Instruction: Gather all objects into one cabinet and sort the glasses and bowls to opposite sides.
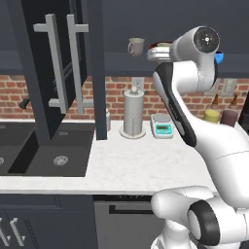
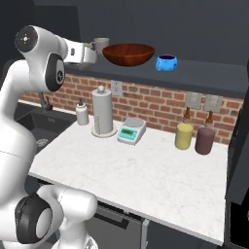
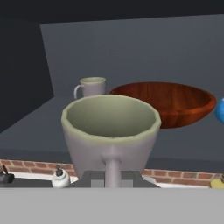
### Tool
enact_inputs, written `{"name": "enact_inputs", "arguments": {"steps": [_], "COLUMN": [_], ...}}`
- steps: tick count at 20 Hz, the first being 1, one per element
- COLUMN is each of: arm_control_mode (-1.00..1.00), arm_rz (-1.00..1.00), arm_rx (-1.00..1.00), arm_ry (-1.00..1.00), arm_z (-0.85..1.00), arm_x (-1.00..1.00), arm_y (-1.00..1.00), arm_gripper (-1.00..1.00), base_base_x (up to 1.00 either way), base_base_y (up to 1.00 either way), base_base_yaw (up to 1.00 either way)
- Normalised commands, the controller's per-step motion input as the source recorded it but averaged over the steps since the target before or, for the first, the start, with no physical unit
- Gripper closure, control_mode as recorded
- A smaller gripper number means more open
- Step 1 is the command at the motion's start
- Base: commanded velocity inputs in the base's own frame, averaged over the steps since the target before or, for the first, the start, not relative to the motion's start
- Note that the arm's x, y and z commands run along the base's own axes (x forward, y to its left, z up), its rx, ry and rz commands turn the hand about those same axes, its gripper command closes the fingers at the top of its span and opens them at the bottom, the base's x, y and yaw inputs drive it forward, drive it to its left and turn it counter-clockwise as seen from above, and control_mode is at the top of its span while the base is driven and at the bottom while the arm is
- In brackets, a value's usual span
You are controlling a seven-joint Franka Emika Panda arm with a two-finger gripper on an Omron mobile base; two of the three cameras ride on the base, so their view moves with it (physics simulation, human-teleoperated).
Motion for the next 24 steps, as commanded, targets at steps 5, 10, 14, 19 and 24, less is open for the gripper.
{"name": "enact_inputs", "arguments": {"steps": [5,10,14,19,24], "arm_control_mode": [-1.00,-1.00,-1.00,-1.00,-1.00], "arm_rz": [0.19,0.07,0.00,0.00,0.00], "arm_rx": [0.00,0.00,0.00,0.00,0.00], "arm_ry": [0.00,0.00,0.00,0.00,0.00], "arm_z": [0.00,0.00,-0.02,0.00,0.00], "arm_x": [0.00,0.00,0.00,0.14,0.29], "arm_y": [0.13,0.00,0.00,0.29,0.39], "arm_gripper": [1.00,1.00,1.00,1.00,1.00], "base_base_x": [0.00,0.00,0.00,0.00,0.00], "base_base_y": [0.00,0.00,0.00,0.00,0.00], "base_base_yaw": [0.00,0.00,0.00,0.00,0.00]}}
